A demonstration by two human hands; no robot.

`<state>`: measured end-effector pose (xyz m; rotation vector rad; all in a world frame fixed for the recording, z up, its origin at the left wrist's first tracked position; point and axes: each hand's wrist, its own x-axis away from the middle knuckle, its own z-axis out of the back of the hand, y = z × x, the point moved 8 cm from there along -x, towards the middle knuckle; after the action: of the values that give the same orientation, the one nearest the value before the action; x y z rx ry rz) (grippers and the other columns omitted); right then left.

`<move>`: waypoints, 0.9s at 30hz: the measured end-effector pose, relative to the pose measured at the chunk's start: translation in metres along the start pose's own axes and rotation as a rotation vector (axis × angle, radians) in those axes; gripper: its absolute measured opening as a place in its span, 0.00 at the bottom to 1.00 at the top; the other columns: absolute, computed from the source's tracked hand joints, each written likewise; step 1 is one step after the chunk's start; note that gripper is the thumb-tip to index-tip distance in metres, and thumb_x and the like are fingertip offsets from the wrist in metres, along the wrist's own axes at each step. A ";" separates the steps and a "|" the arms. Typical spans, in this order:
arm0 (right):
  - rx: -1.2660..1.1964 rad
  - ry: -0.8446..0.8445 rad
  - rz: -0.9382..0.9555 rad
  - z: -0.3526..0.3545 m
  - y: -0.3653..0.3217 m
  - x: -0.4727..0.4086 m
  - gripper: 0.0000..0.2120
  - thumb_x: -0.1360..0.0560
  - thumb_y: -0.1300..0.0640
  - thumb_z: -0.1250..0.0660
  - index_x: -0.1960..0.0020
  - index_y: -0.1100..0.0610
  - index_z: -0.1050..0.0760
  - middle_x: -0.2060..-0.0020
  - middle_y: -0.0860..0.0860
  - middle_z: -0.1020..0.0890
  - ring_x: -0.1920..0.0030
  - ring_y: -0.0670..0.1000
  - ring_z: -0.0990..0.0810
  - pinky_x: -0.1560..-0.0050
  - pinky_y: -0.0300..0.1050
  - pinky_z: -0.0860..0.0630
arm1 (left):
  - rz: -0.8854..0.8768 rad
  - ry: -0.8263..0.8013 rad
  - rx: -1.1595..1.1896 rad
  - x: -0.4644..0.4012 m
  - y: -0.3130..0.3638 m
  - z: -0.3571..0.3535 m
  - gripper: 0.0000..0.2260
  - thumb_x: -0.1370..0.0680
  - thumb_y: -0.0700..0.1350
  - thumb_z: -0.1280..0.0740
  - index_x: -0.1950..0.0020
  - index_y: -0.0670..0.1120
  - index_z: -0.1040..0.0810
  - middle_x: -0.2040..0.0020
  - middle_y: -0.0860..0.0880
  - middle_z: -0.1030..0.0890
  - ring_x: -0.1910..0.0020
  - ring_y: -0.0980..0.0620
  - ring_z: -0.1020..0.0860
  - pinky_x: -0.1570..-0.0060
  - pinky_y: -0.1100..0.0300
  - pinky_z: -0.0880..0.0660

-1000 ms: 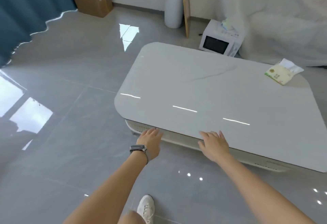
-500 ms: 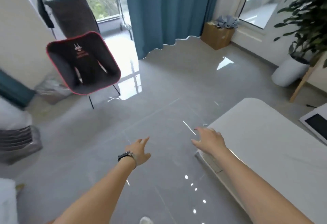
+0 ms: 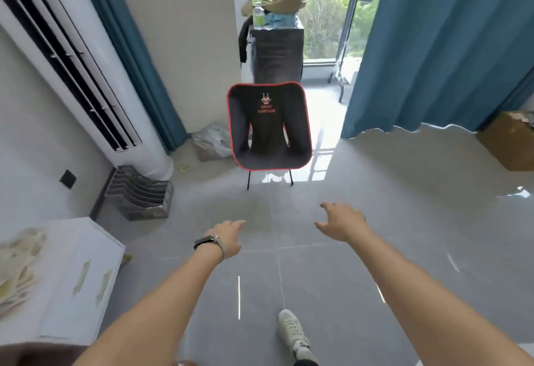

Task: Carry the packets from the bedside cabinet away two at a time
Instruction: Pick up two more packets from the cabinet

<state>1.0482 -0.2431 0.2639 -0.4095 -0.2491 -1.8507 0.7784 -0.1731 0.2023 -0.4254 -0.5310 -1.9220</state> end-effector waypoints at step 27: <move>0.452 -0.173 1.059 0.002 -0.722 -0.163 0.25 0.22 0.46 0.40 0.26 0.47 0.37 0.34 0.51 0.28 0.32 0.56 0.32 0.36 0.54 0.32 | 0.982 0.161 0.715 0.150 -0.547 -0.011 0.33 0.22 0.55 0.40 0.20 0.52 0.49 0.23 0.45 0.38 0.28 0.44 0.34 0.33 0.49 0.31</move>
<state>0.4070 0.1254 0.2252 -0.2904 -0.4489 -0.6919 0.2165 -0.1010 0.1775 -0.0240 -0.6878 -0.7406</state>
